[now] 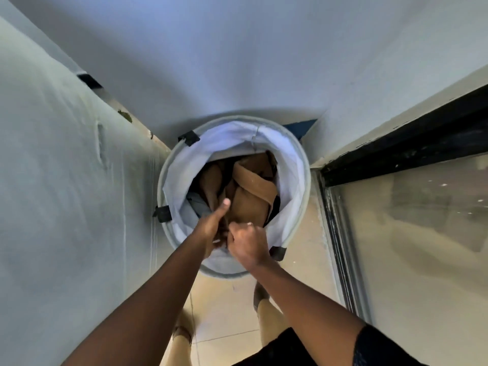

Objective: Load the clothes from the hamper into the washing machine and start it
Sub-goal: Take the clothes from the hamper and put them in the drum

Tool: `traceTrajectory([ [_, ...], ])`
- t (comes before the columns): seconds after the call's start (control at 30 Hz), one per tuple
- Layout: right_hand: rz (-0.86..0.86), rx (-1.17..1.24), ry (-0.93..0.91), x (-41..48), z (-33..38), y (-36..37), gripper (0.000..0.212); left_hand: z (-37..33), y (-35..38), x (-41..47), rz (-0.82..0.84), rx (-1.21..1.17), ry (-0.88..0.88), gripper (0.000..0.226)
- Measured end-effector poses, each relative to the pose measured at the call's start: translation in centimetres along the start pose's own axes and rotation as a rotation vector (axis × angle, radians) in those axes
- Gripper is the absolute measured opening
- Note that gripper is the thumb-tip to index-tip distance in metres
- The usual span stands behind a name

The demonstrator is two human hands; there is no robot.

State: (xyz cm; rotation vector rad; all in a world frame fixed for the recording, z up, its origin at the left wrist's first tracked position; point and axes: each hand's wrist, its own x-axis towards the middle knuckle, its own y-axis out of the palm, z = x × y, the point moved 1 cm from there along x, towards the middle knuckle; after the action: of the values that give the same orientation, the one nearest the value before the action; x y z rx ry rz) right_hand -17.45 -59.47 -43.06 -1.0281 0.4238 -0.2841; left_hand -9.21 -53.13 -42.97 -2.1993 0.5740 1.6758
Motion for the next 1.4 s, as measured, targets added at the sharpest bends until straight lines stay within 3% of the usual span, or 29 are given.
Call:
traceTrajectory([
  [0.13,-0.061,0.016,-0.095,-2.8,0.5,-0.8,0.023,-0.7,0.5,-2.6,0.065,0.069,-0.035,0.032],
  [0.23,-0.010,0.104,-0.156,-3.7,0.2,-0.6,0.017,-0.2,0.5,-2.5,-0.016,0.097,-0.030,0.005],
  [0.3,-0.035,0.178,-0.218,-4.0,-0.4,-1.2,0.020,0.5,0.0,-1.9,-0.091,0.137,0.001,0.011],
  [0.37,-0.155,0.224,-0.116,-4.0,-1.1,-2.1,0.027,1.2,-0.5,-1.4,-0.170,0.266,0.066,0.023],
  [0.47,-0.317,0.135,0.217,-1.3,-2.3,-3.1,0.035,1.3,-0.9,-1.5,-0.242,0.560,0.191,0.032],
  [0.53,-0.111,0.052,0.384,1.3,-2.5,-3.5,0.043,0.9,-0.7,-2.2,-0.274,0.751,0.273,0.029],
  [0.63,0.195,0.073,0.510,4.6,-2.9,-4.4,0.078,0.5,-0.3,-3.4,-0.284,0.980,0.357,0.023],
  [0.67,0.274,0.171,0.556,5.4,-2.9,-5.2,0.075,0.5,-0.3,-3.9,-0.288,1.022,0.364,0.022],
  [0.73,0.420,0.348,0.614,6.2,-2.6,-6.4,0.047,0.6,-0.7,-4.8,-0.292,1.046,0.389,0.022],
  [0.83,0.292,0.414,0.651,6.0,-2.0,-7.8,0.034,1.0,-1.8,-5.5,-0.240,1.001,0.435,0.024],
  [0.93,0.059,0.543,0.694,5.2,-0.8,-9.0,0.021,2.3,-3.1,-5.8,-0.140,0.760,0.482,0.033],
  [1.0,-0.061,0.638,0.692,4.8,-0.3,-10.5,0.007,3.7,-4.4,-5.0,-0.255,0.604,0.460,0.045],
  [1.1,-0.207,0.772,0.687,4.1,-0.4,-12.1,0.025,6.8,-7.1,-3.2,-0.578,0.492,0.144,0.072],
  [1.17,-0.283,0.855,0.667,3.8,-0.5,-12.6,0.025,9.1,-8.1,-1.9,-0.534,0.327,-0.027,0.085],
  [1.23,-0.330,0.920,0.656,3.4,-0.7,-12.8,0.024,10.5,-8.1,-0.7,-0.451,0.163,-0.086,0.089],
  [1.27,-0.335,0.933,0.647,3.2,-0.6,-12.9,0.023,11.0,-7.8,-0.5,-0.392,0.084,-0.091,0.082],
  [1.4,-0.284,0.898,0.520,2.3,0.3,-13.6,0.015,10.4,-5.3,-1.4,-0.204,-0.074,0.088,0.018],
])
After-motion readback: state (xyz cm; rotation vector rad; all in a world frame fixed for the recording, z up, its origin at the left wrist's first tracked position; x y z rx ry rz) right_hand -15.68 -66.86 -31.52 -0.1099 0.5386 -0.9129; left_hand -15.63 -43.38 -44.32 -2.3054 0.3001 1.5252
